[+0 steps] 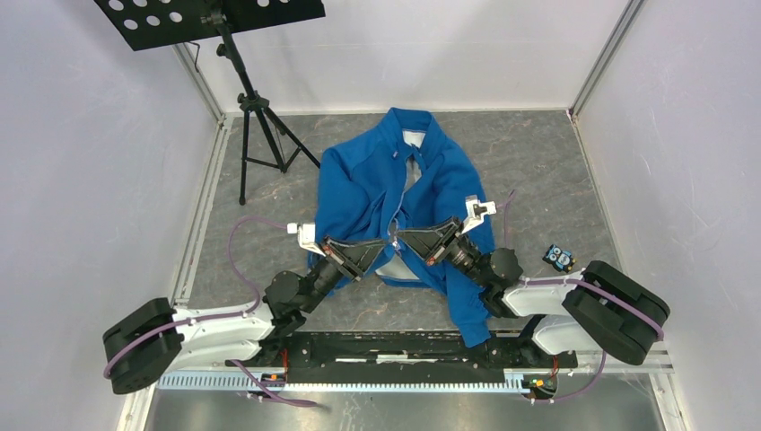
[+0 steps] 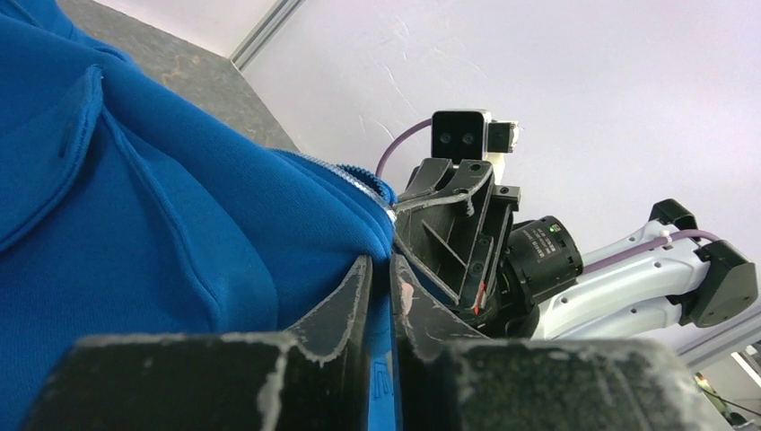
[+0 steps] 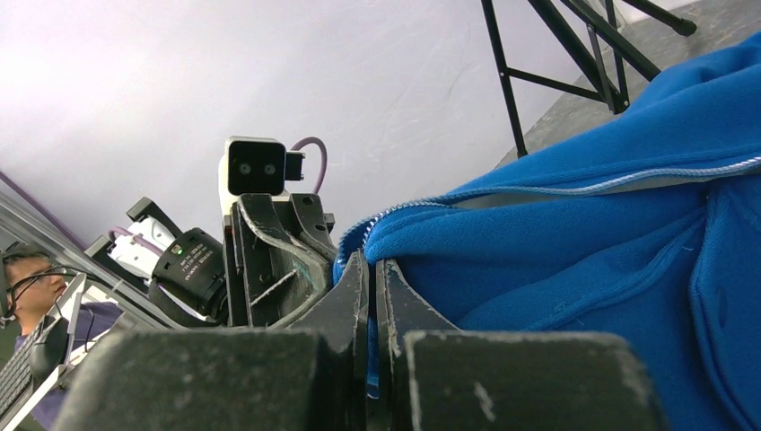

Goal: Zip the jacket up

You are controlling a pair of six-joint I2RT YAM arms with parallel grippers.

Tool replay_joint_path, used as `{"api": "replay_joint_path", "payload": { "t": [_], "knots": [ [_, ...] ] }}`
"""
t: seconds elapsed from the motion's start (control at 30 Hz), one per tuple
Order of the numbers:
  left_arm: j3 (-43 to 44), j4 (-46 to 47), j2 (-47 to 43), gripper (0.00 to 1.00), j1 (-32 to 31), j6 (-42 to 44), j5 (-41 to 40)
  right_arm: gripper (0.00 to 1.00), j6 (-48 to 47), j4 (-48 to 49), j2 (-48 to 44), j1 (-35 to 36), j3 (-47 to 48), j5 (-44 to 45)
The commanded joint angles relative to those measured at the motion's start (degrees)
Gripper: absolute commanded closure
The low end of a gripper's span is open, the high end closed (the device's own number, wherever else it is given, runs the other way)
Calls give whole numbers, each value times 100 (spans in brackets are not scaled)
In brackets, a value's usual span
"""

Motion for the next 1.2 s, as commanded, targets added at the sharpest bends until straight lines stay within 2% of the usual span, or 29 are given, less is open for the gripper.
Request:
{"api": "replay_joint_path", "payload": {
  "t": [0.0, 0.03, 0.17, 0.33, 0.47, 0.63, 0.87, 1.17],
  "knots": [
    [214, -477, -445, 75, -28, -163, -13, 100, 3, 2761, 10, 49, 176, 87],
    [218, -621, -548, 69, -27, -171, -56, 100, 4, 2758, 29, 46, 200, 79],
    [205, -945, -771, 56, -28, -304, -155, 100, 106, 2762, 119, 51, 306, 6],
    [204, -1223, -887, 48, -23, -587, -168, 100, 115, 2758, 138, 61, 270, 31],
    [278, -1633, -977, 46, -26, -717, -155, 100, 137, 2761, 163, 61, 311, 25],
    [330, -2132, -1167, 47, -29, -857, -270, 100, 148, 2760, 171, 57, 330, 31],
    [484, -2165, -1071, 52, -25, -787, -132, 100, 225, 2759, 235, 65, 356, 35],
    [596, -2005, -950, 69, -19, -544, 125, 100, 318, 2758, 192, 77, 348, -1]
  ]
}}
